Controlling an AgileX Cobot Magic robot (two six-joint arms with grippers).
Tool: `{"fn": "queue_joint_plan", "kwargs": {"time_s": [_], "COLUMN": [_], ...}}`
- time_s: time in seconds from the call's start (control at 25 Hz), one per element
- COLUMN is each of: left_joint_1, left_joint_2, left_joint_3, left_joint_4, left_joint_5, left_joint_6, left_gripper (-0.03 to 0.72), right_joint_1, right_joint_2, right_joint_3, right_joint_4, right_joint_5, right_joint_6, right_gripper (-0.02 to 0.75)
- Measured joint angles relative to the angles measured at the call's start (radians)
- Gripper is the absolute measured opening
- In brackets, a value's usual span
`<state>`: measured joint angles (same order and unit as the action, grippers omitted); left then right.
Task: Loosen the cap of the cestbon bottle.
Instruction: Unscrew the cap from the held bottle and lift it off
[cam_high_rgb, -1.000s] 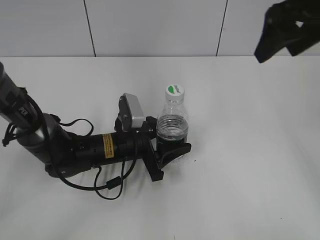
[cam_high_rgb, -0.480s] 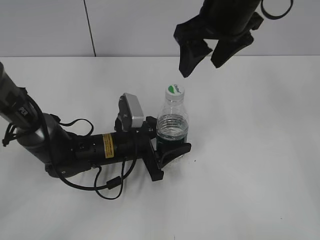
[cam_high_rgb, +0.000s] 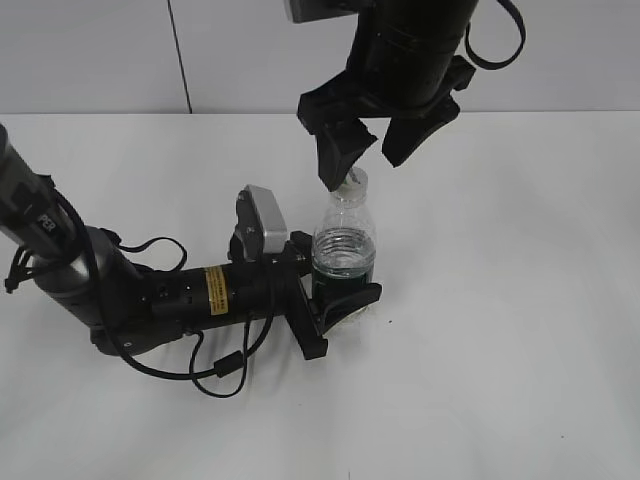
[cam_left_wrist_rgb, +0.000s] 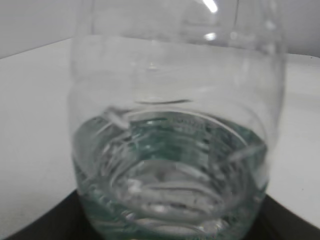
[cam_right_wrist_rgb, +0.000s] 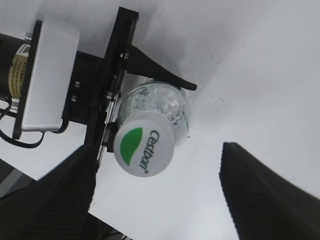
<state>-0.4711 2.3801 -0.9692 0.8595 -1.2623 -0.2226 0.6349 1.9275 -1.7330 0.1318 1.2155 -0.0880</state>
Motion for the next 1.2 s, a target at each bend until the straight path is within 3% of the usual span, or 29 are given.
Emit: {"fn": "queue_joint_plan", "kwargs": {"time_s": [0.56, 0.76, 0.96, 1.2], "left_joint_1": [0.0, 0.0, 0.0, 0.0], "left_joint_2": [0.0, 0.0, 0.0, 0.0], "left_joint_3": [0.0, 0.0, 0.0, 0.0], "left_joint_4": [-0.003, -0.003, -0.005, -0.006], "left_joint_5": [0.001, 0.001, 0.001, 0.002], "left_joint_6": [0.001, 0.002, 0.002, 0.003], "left_gripper": [0.403, 0.403, 0.403, 0.403], "right_joint_1": [0.001, 0.001, 0.001, 0.001], "right_joint_2": [0.034, 0.034, 0.034, 0.034], "right_joint_3": [0.0, 0.0, 0.0, 0.0], "right_joint_4": [0.012, 0.015, 0.026, 0.036], "right_joint_5": [0.0, 0.0, 0.0, 0.0], "right_joint_6": [0.003, 0.003, 0.001, -0.099], "right_gripper": [0.582, 0.498, 0.312, 0.294]}}
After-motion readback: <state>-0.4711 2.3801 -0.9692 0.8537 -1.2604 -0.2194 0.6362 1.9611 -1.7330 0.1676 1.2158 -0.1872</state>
